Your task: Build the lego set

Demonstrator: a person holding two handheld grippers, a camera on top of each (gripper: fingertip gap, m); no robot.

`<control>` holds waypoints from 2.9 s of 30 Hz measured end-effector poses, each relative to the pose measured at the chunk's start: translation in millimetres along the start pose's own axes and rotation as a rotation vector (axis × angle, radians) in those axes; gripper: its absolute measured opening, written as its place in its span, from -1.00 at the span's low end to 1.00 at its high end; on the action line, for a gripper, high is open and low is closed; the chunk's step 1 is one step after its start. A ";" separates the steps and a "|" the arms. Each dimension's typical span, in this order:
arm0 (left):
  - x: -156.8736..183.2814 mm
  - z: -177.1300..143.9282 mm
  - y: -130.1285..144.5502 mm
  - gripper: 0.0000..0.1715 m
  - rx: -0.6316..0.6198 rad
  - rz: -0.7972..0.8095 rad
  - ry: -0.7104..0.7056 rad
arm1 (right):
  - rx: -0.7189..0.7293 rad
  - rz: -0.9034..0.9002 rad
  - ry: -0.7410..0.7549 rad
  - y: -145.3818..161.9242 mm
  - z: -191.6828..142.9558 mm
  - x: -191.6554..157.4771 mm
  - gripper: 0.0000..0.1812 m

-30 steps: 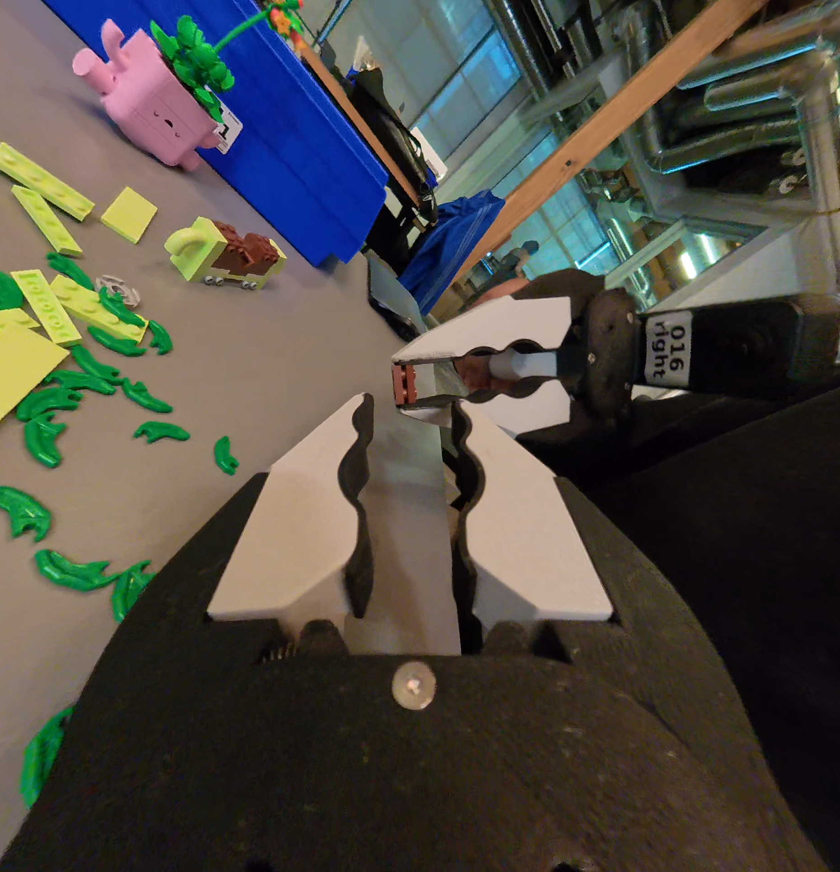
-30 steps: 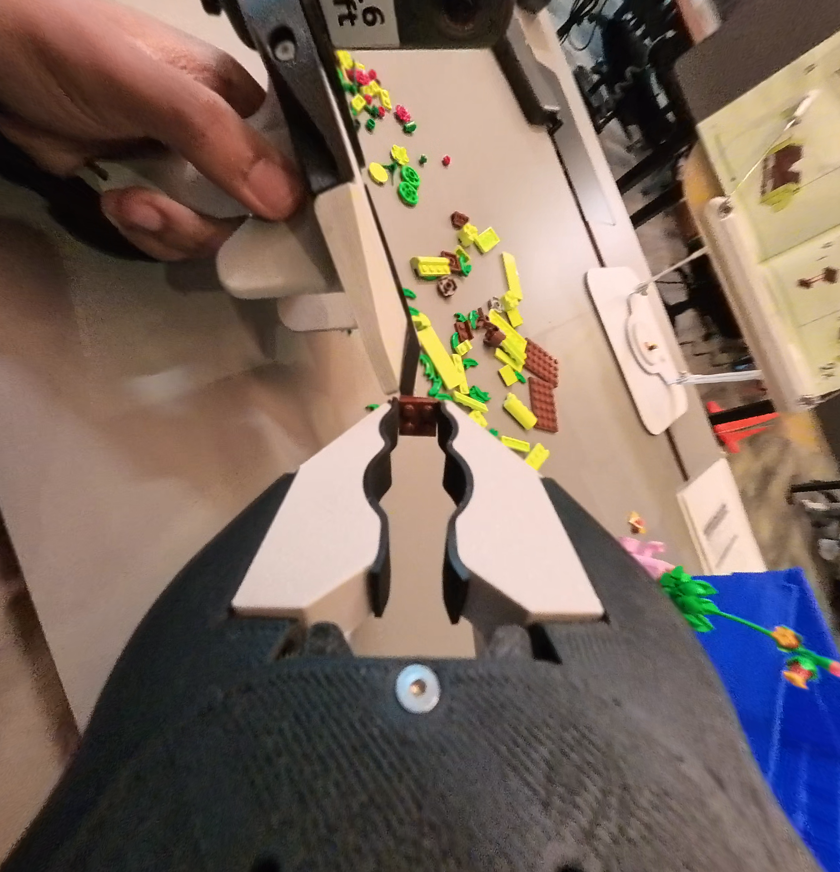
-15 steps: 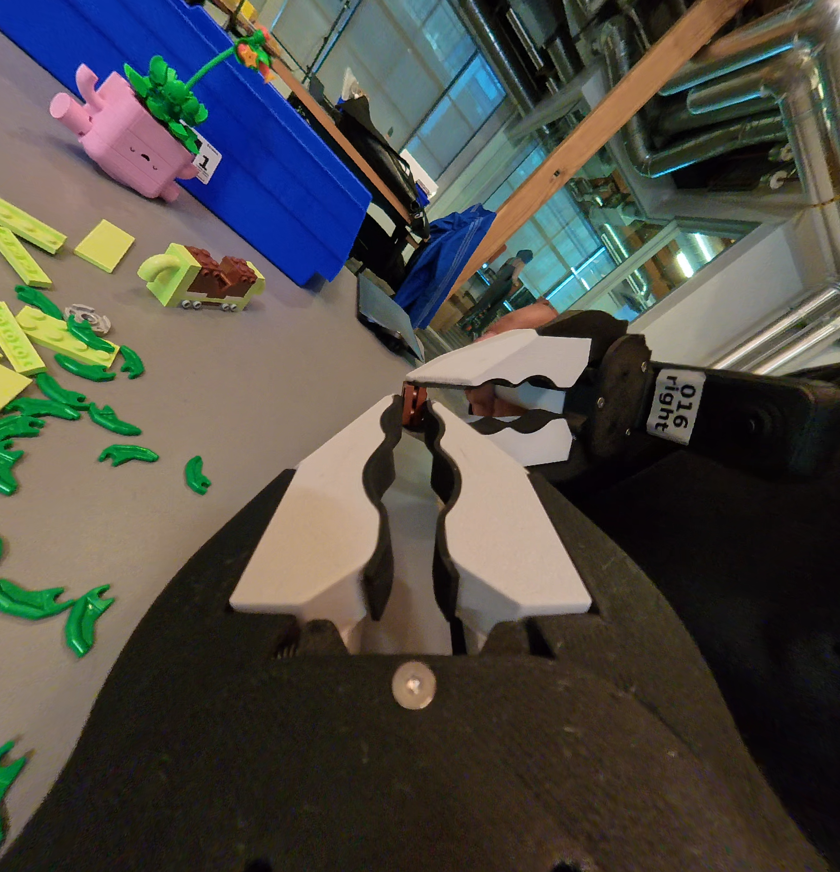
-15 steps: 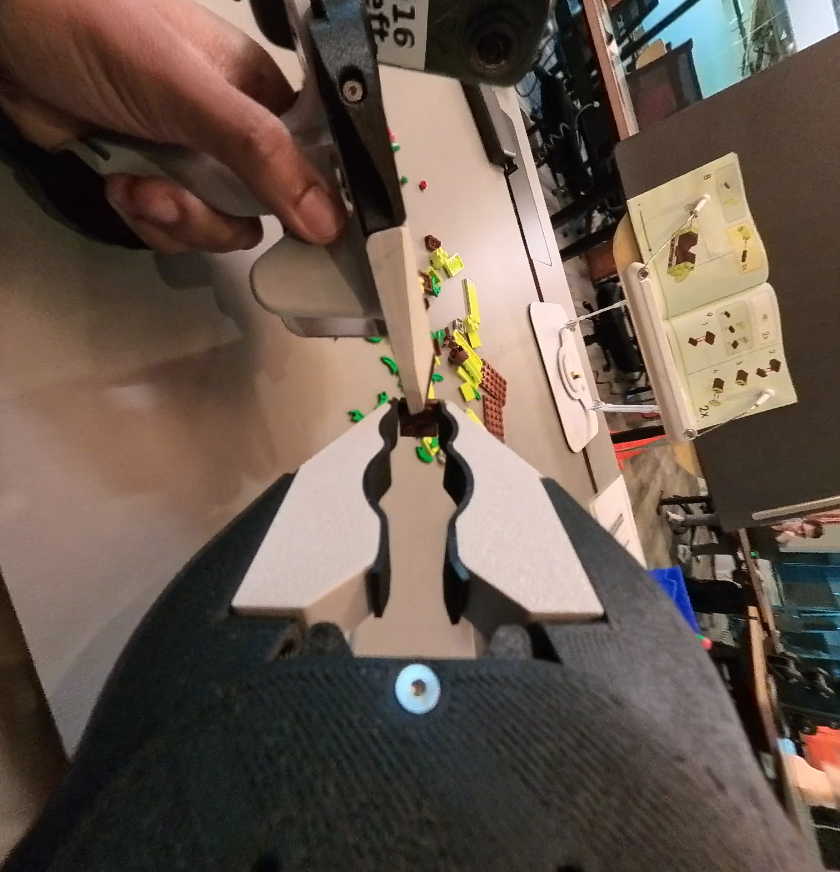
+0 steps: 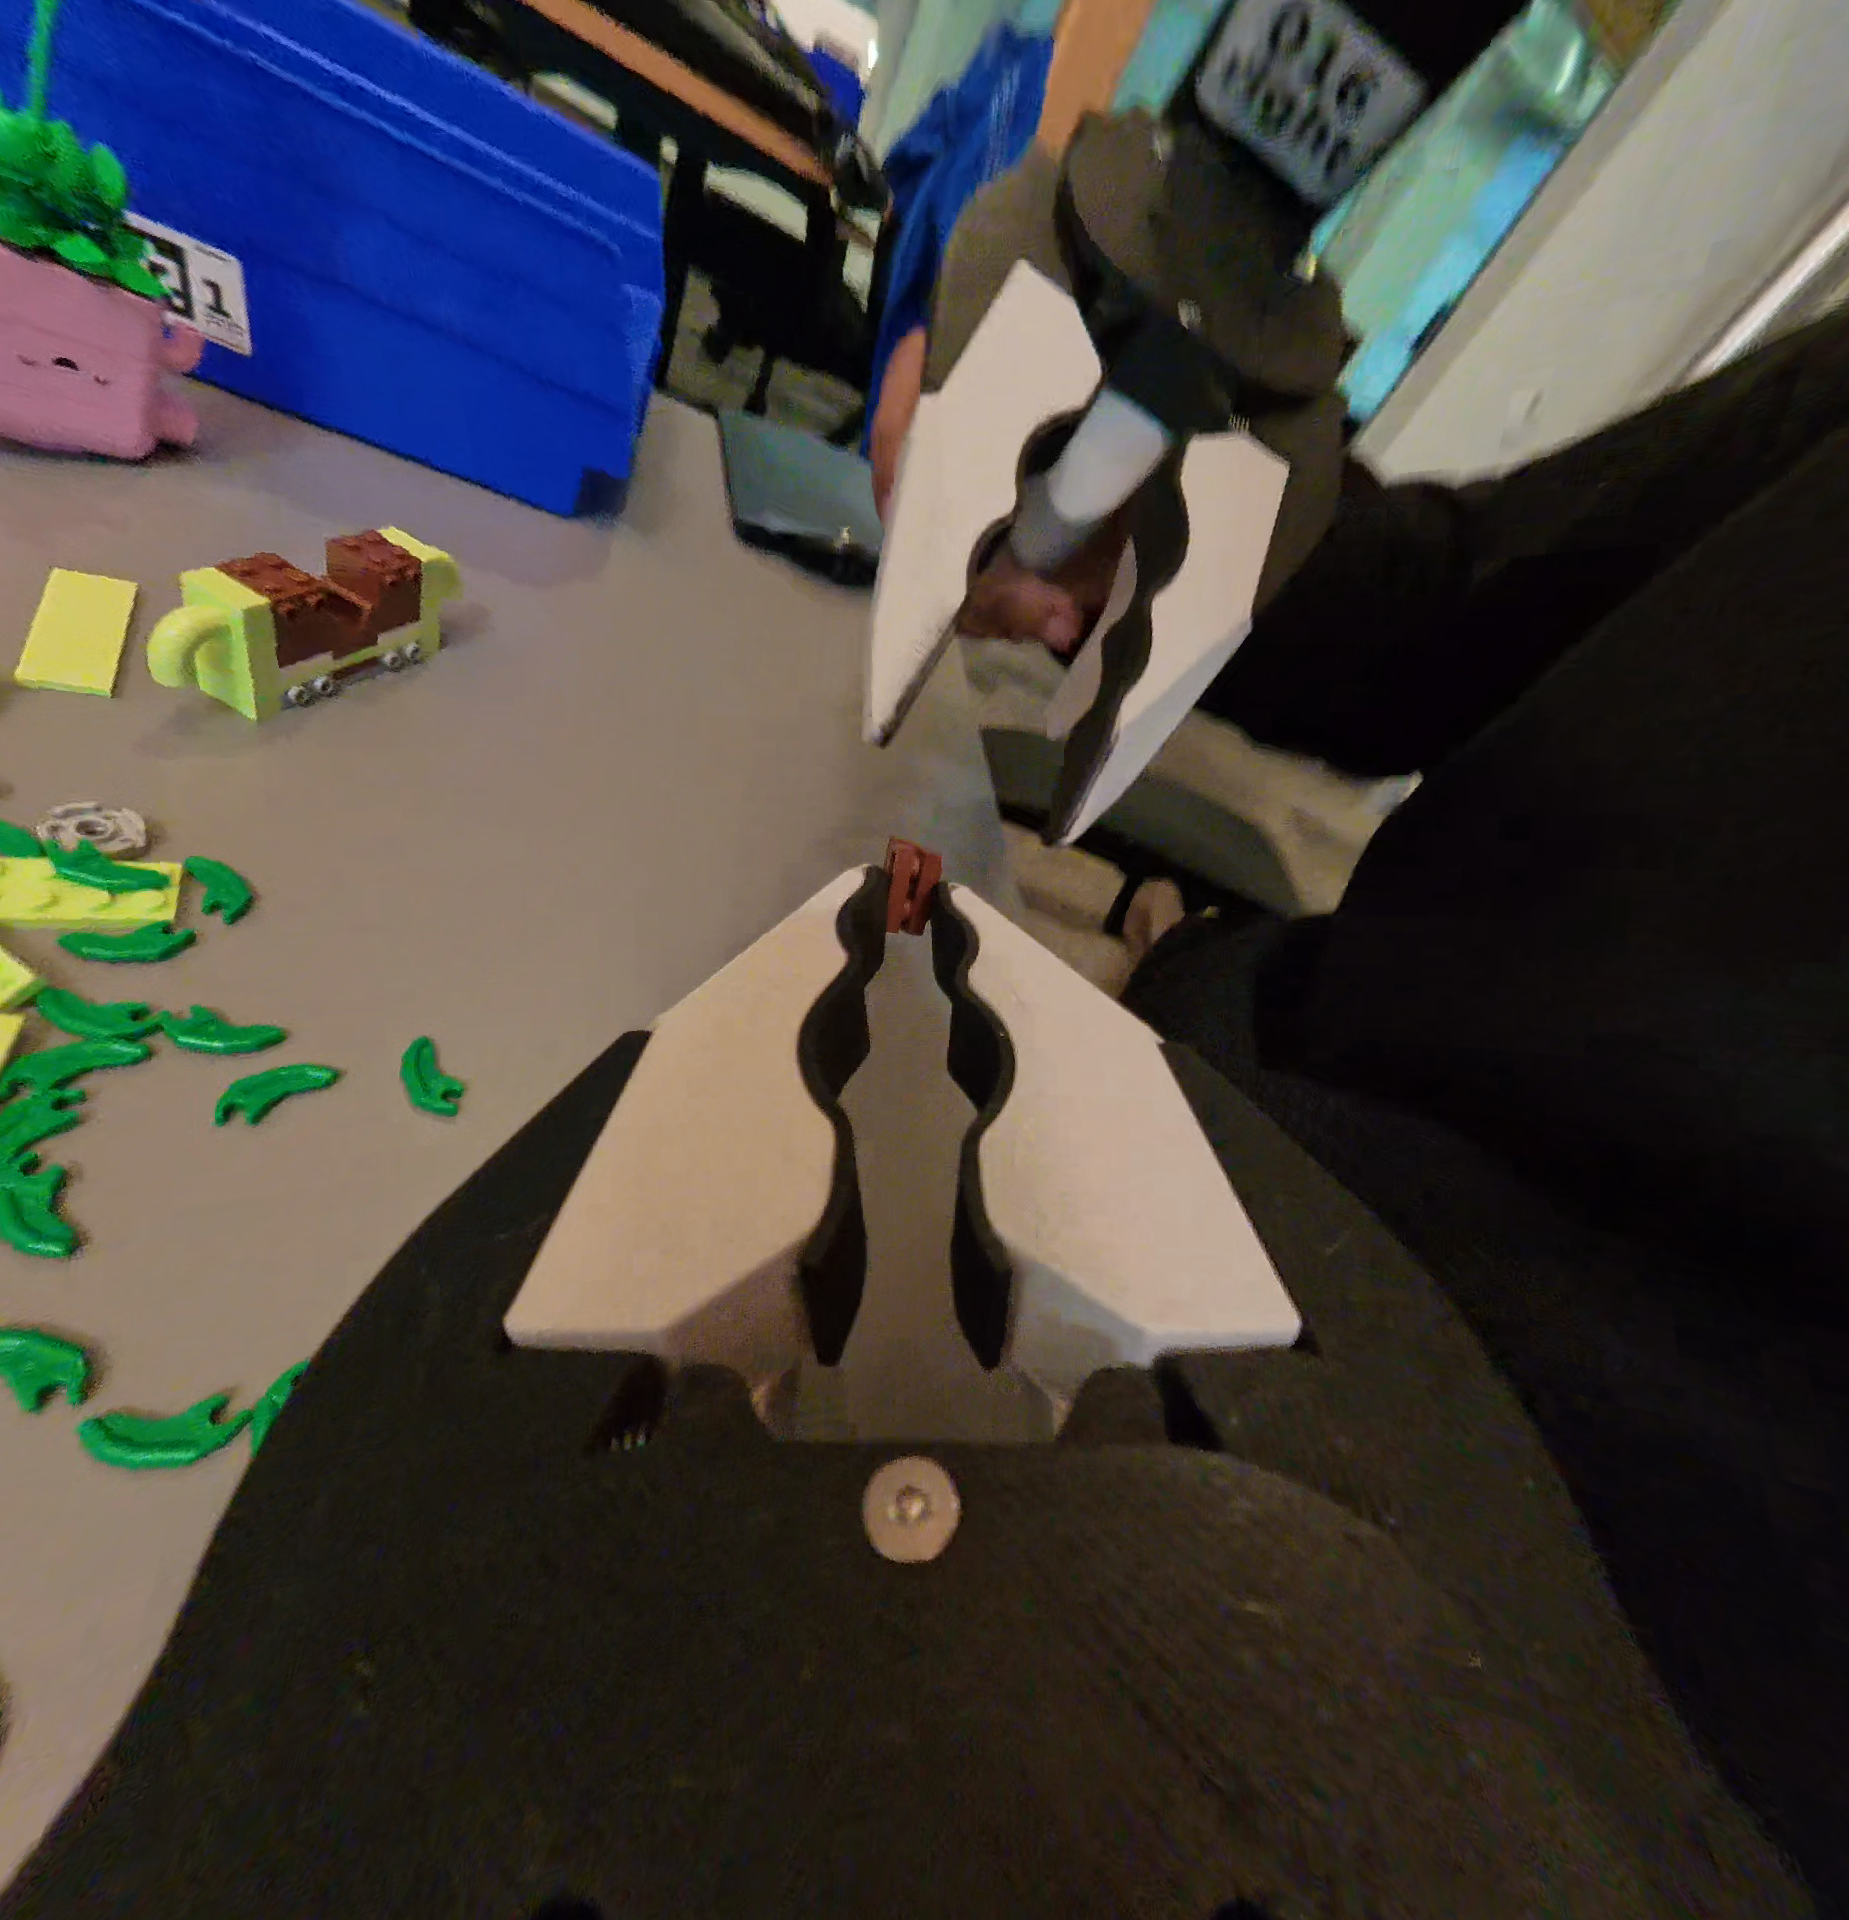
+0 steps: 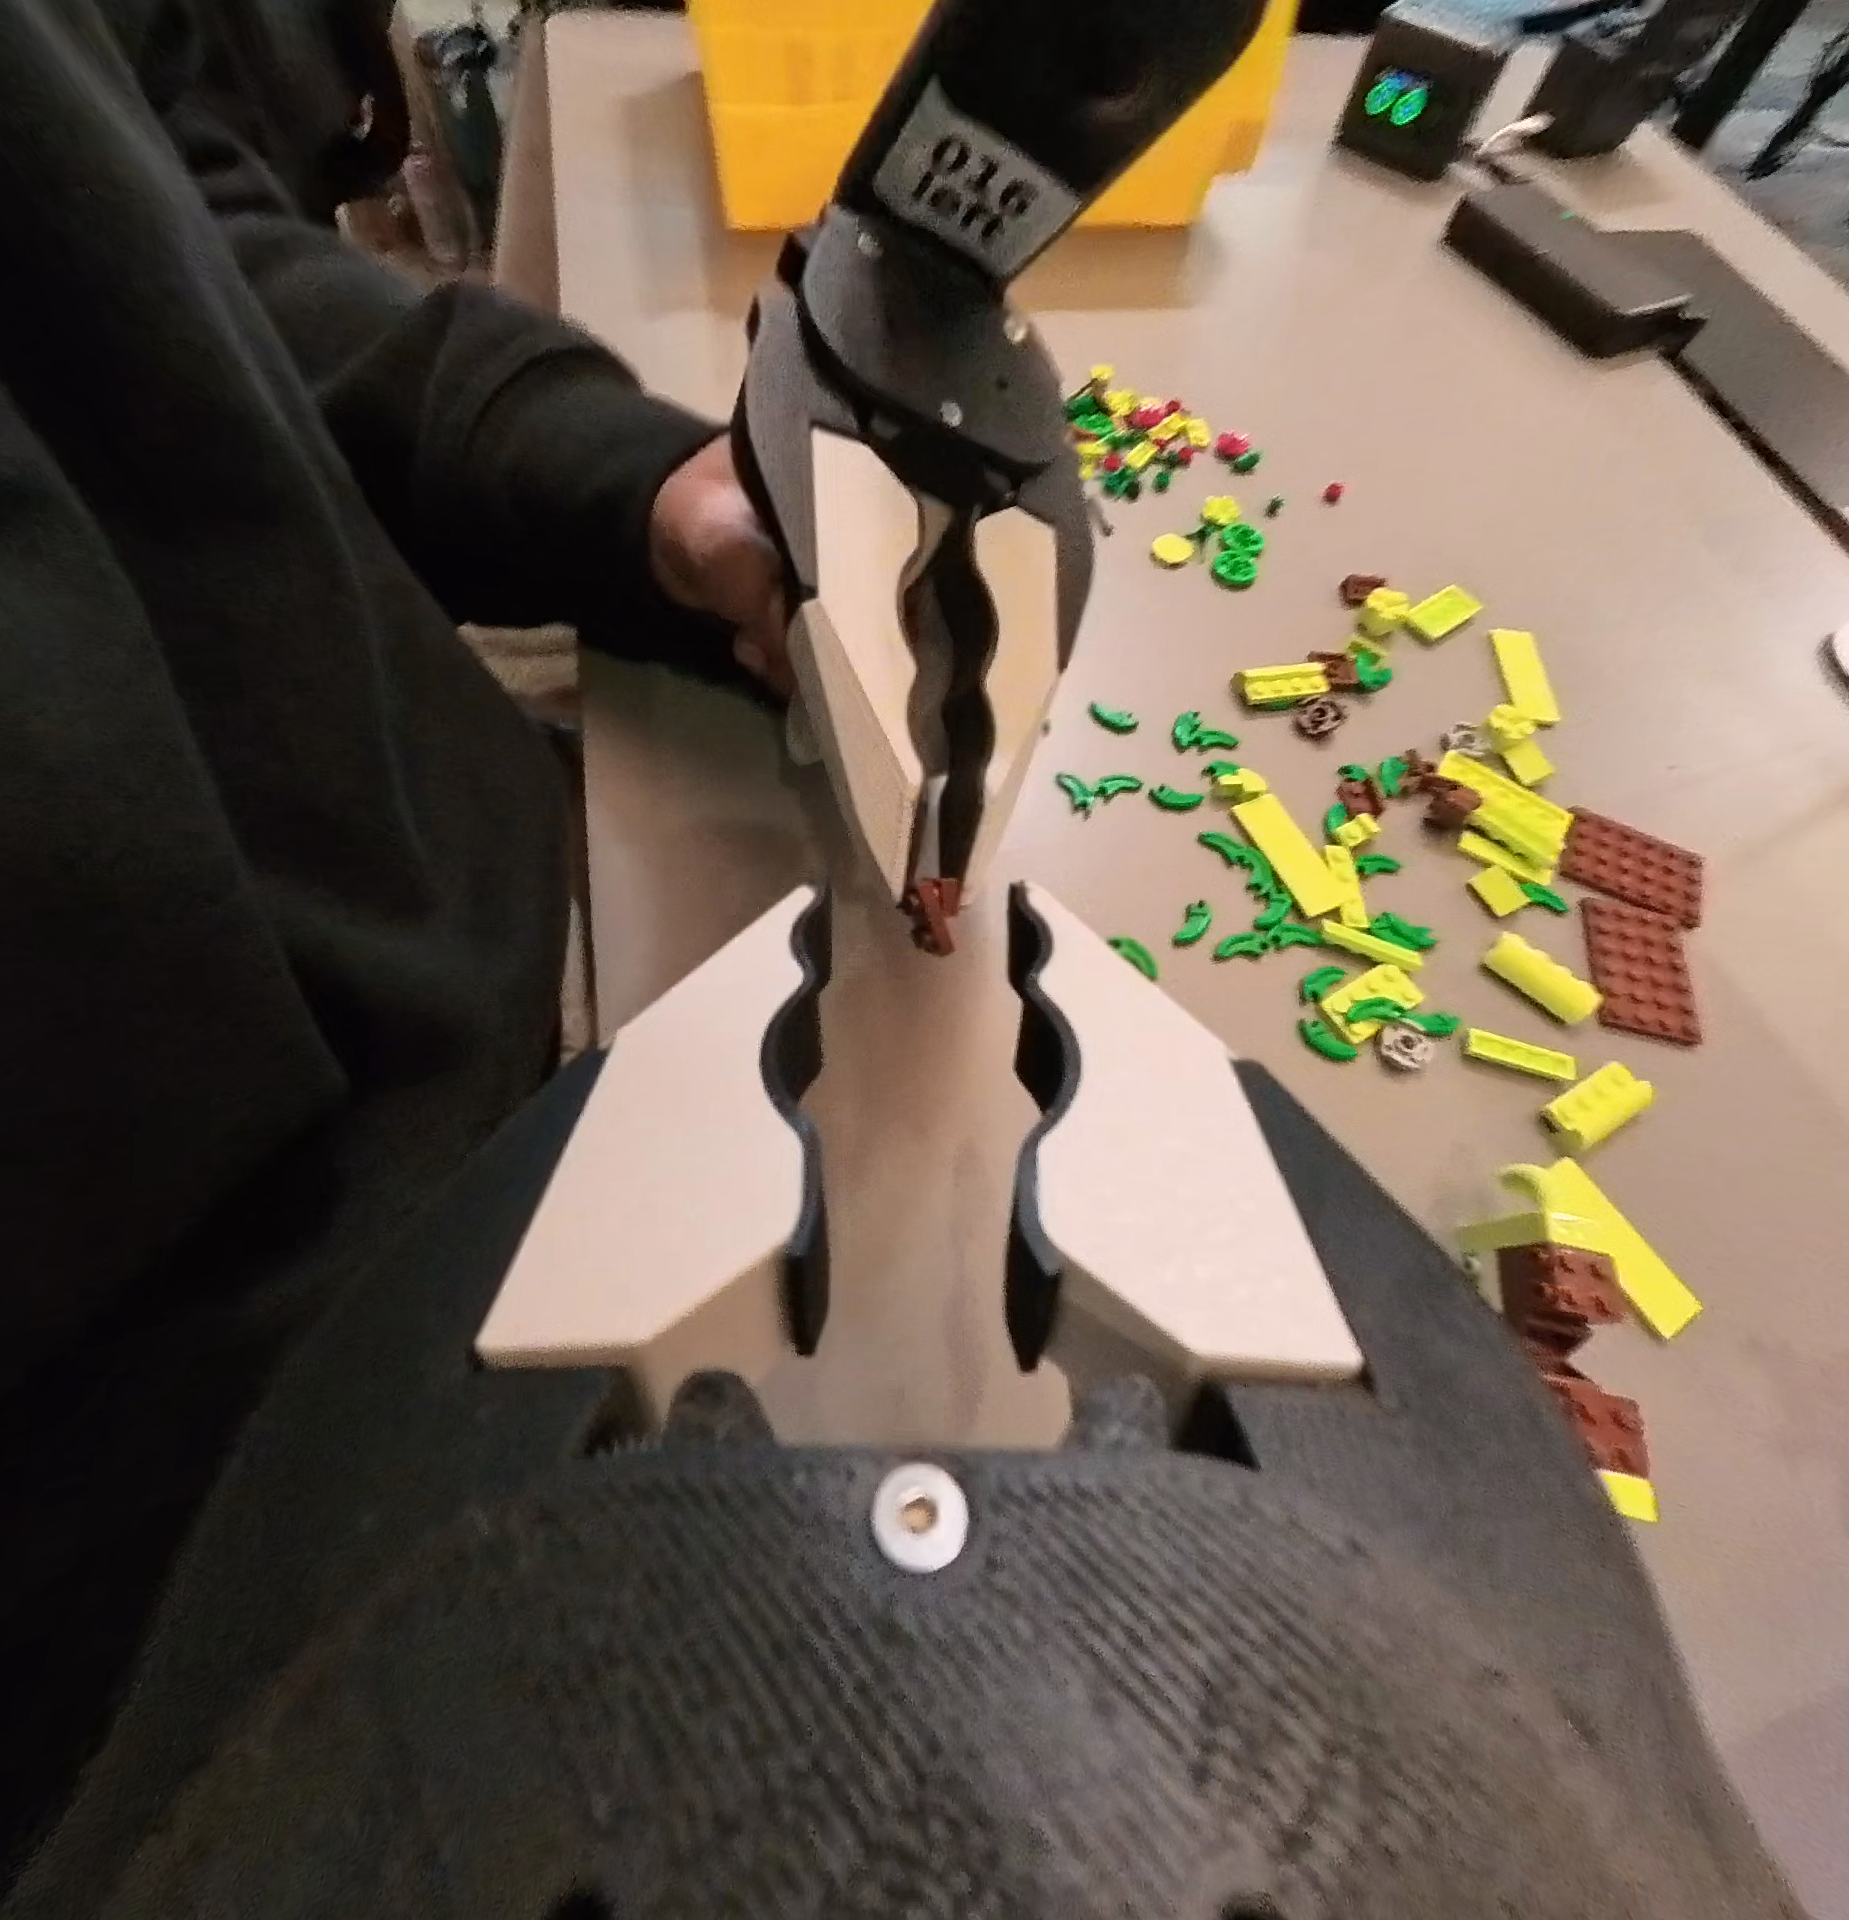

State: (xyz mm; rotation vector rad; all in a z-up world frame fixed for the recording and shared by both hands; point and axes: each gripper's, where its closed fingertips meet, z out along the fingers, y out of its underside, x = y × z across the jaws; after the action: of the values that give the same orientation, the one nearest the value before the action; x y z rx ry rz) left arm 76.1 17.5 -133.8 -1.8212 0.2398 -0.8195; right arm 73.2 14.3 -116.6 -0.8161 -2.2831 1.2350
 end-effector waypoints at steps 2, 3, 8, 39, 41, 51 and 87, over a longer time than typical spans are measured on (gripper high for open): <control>5.5 5.4 6.1 -0.94 -0.042 0.060 0.002 | -0.049 -0.026 -0.047 7.7 2.9 -7.3 -0.66; 8.4 7.8 8.0 -0.94 -0.054 0.075 0.010 | -0.075 -0.038 -0.072 11.9 4.8 -11.3 -0.68; 15.4 14.9 16.6 -0.94 -0.100 0.101 0.040 | -0.139 -0.093 -0.116 23.8 10.1 -19.6 -0.82; 22.8 4.7 -12.1 -0.86 0.100 0.113 0.073 | 0.368 0.367 -0.164 -8.2 -12.5 -8.2 -0.94; 24.1 4.5 -13.8 -0.85 0.112 0.101 0.087 | 0.375 0.372 -0.167 -8.5 -12.4 -8.7 -0.94; 24.3 4.2 -16.0 -0.93 0.120 0.111 0.071 | 0.398 0.408 -0.184 -8.9 -12.4 -8.3 -0.93; 27.1 4.4 -22.0 -0.93 0.138 0.058 0.097 | 0.338 0.385 -0.173 -10.5 -13.9 -10.2 -0.95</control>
State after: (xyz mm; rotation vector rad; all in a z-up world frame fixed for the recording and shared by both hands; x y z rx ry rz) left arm 94.3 15.6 -103.8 -1.6411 0.2904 -0.8633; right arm 86.0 11.4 -101.2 -1.0839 -2.0117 1.8661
